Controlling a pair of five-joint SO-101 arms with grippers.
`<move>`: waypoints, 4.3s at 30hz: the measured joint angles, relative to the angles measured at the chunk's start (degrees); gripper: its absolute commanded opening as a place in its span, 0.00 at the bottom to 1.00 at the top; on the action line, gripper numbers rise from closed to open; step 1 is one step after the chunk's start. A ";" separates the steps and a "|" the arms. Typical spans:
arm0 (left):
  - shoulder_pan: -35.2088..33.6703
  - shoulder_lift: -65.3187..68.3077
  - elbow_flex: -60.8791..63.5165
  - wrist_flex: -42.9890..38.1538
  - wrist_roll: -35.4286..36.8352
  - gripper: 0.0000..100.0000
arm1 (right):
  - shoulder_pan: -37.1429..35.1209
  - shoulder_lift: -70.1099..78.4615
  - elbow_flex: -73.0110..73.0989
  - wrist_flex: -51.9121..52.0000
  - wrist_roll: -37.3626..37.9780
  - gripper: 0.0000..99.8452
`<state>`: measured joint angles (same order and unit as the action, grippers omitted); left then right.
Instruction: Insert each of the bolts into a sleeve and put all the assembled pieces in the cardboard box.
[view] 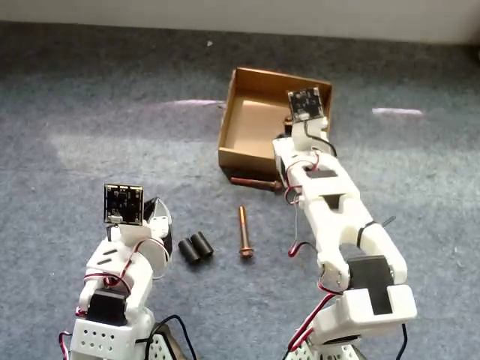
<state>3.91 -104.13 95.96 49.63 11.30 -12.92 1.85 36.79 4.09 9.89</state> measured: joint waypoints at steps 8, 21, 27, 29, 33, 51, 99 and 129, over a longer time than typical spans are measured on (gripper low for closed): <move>0.00 0.00 0.00 0.00 0.00 0.01 | 0.00 -1.67 -1.23 1.67 0.00 0.15; 0.00 0.00 0.00 0.00 0.00 0.01 | -4.75 -30.24 4.84 27.96 0.00 0.15; 0.00 0.00 0.00 0.00 0.00 0.01 | -9.41 -33.32 4.84 40.97 0.00 0.15; 0.00 0.00 0.00 0.00 0.00 0.01 | -11.43 -33.41 4.84 44.22 0.00 0.15; 0.00 0.00 0.00 0.00 0.00 0.01 | -17.41 -33.58 5.27 49.76 0.00 0.15; -19.69 0.00 0.00 -7.03 0.00 0.01 | -35.87 -31.82 14.33 40.53 0.00 0.15; -19.69 0.00 0.00 -7.38 0.00 0.01 | -40.35 -2.11 0.88 42.29 -6.86 0.02; -19.69 0.00 0.00 -6.59 -14.51 0.03 | -4.22 -45.63 14.95 58.90 -6.86 0.00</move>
<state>-15.78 -104.13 95.96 43.03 -3.21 -17.14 -43.78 51.74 62.99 3.03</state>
